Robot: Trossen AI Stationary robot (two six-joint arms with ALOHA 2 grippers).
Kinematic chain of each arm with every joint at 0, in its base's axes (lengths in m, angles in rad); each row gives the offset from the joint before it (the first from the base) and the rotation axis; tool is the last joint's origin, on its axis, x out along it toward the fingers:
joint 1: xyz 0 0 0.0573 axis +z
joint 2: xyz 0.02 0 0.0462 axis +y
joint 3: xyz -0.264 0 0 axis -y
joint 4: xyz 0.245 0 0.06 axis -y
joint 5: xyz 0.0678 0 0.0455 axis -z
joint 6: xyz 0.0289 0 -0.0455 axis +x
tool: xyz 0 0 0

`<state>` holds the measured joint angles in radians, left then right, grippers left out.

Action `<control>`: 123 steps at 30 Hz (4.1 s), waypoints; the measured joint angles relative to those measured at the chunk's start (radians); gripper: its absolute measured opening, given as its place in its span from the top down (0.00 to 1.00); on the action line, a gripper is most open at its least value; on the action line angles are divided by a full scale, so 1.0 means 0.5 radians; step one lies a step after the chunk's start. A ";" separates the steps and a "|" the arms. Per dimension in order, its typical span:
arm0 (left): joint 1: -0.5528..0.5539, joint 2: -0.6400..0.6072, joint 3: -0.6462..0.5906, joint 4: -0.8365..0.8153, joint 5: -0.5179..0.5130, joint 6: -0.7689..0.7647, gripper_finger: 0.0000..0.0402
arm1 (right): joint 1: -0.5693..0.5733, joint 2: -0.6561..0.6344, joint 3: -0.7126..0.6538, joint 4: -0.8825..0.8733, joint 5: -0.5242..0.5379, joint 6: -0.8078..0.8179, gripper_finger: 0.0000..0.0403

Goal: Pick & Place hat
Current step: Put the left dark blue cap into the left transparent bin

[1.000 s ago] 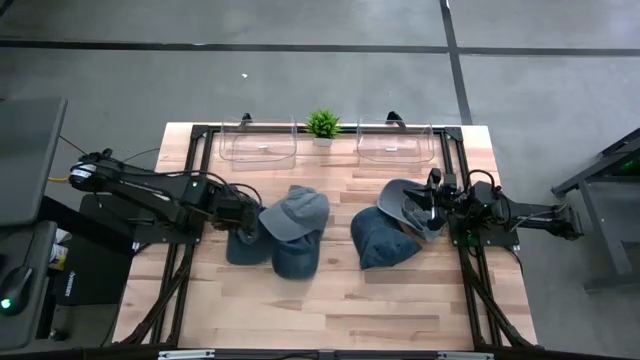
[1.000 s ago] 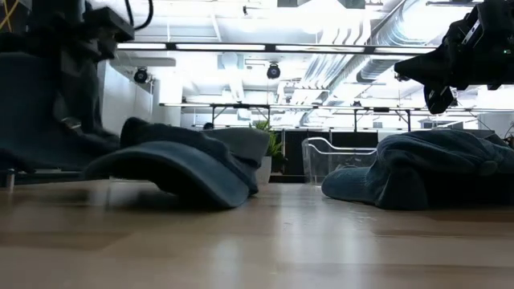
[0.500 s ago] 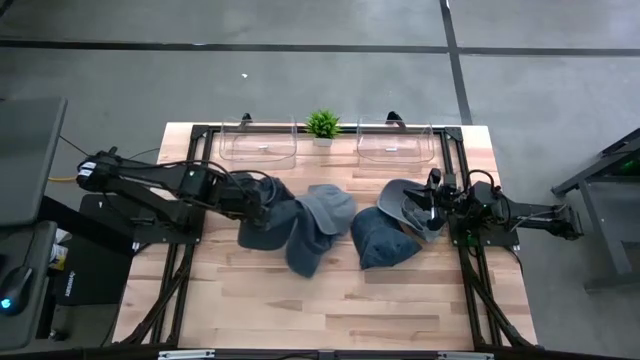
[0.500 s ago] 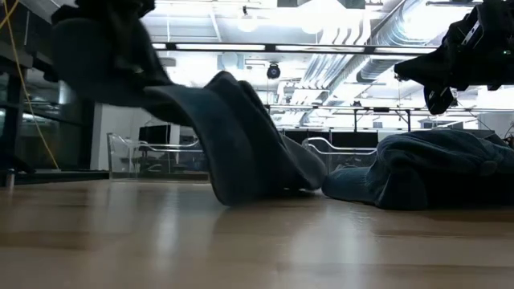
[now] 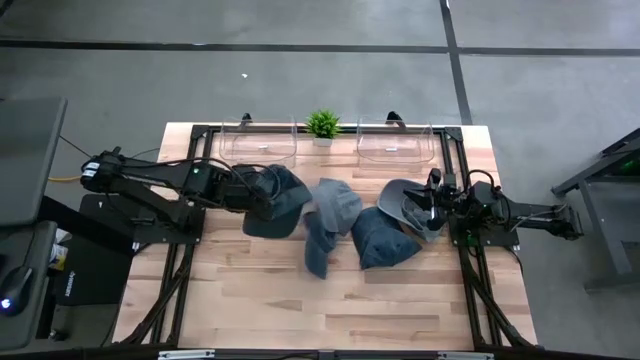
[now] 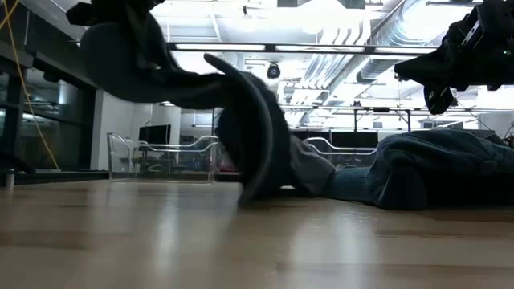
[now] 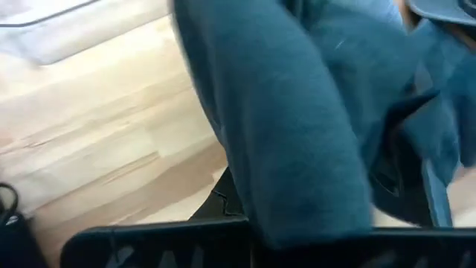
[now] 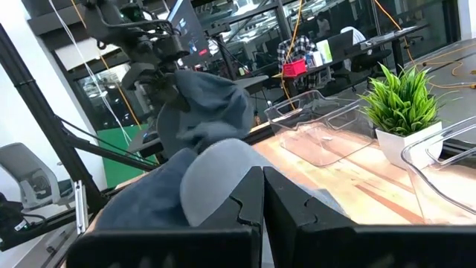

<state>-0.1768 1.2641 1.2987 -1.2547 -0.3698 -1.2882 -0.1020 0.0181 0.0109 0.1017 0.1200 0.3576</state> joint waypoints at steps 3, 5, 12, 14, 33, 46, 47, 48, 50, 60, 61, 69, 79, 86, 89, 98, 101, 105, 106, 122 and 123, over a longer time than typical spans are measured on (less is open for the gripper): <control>0.000 0.006 -0.002 -0.070 0.008 -0.037 1.00 | 0.001 0.000 0.000 0.000 0.000 -0.001 1.00; 0.000 0.003 -0.002 -0.126 0.023 -0.109 1.00 | 0.001 0.000 0.000 -0.005 0.000 0.000 1.00; 0.000 -0.026 -0.002 -0.269 -0.099 -0.154 1.00 | 0.001 0.001 0.000 -0.005 0.001 0.000 1.00; -0.001 -0.045 0.012 -0.279 -0.217 -0.155 1.00 | 0.000 0.000 0.000 -0.005 0.000 0.000 1.00; 0.183 -0.142 0.130 -0.449 -1.487 0.018 1.00 | 0.000 0.001 -0.001 -0.015 0.001 -0.001 1.00; 0.668 -0.144 0.130 0.021 -1.306 1.024 1.00 | 0.000 0.000 0.000 -0.015 0.000 0.000 1.00; 0.707 -0.144 0.130 0.068 -1.268 1.102 1.00 | 0.000 0.001 -0.001 -0.015 0.000 -0.001 1.00; 0.747 -0.144 0.130 0.106 -1.236 1.156 1.00 | 0.000 0.000 -0.001 -0.015 0.000 -0.001 1.00; 0.821 -0.144 0.127 0.173 -1.205 1.207 1.00 | 0.000 0.000 0.000 -0.015 0.000 -0.001 1.00; 0.996 -0.516 -0.567 1.115 -1.219 0.950 1.00 | 0.000 0.000 -0.001 -0.015 0.001 0.000 1.00; 0.996 -0.559 -0.666 1.223 -1.245 0.871 1.00 | 0.001 0.001 -0.001 -0.015 0.001 -0.001 1.00; 0.997 -0.635 -1.202 1.786 -1.539 0.282 1.00 | 0.000 0.001 -0.001 -0.016 0.001 0.000 1.00; 0.998 -0.529 -1.462 2.149 -1.642 -0.050 1.00 | 0.000 0.002 -0.001 -0.016 0.000 0.000 1.00; 1.169 -0.477 -1.526 2.146 -1.624 -0.334 1.00 | 0.001 0.002 0.000 -0.016 0.001 0.000 1.00; 1.180 -0.440 -1.534 2.110 -1.607 -0.376 1.00 | 0.001 0.002 -0.001 -0.016 0.000 0.000 1.00; 1.180 -0.337 -1.534 2.042 -1.640 -0.368 1.00 | 0.001 0.002 0.000 -0.016 0.001 -0.001 1.00; 1.180 -0.301 -1.534 2.042 -1.682 -0.369 1.00 | 0.000 0.002 0.000 -0.016 0.001 0.000 1.00; 1.180 -0.246 -1.533 2.039 -1.700 -0.367 1.00 | 0.000 0.002 -0.001 -0.016 0.001 0.000 1.00; 1.180 -0.237 -1.533 2.040 -1.698 -0.368 1.00 | 0.001 0.002 -0.001 -0.016 0.001 0.000 1.00; 1.180 -0.229 -1.532 1.938 -1.653 -0.378 1.00 | 0.000 0.002 0.000 -0.016 0.000 0.000 1.00; 1.180 -0.226 -1.532 1.918 -1.652 -0.386 1.00 | 0.000 0.002 0.000 -0.016 0.000 0.000 1.00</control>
<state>0.4133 1.1509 0.5327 -0.2958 -1.1957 -1.4811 -0.1019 0.0193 0.0107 0.0938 0.1201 0.3575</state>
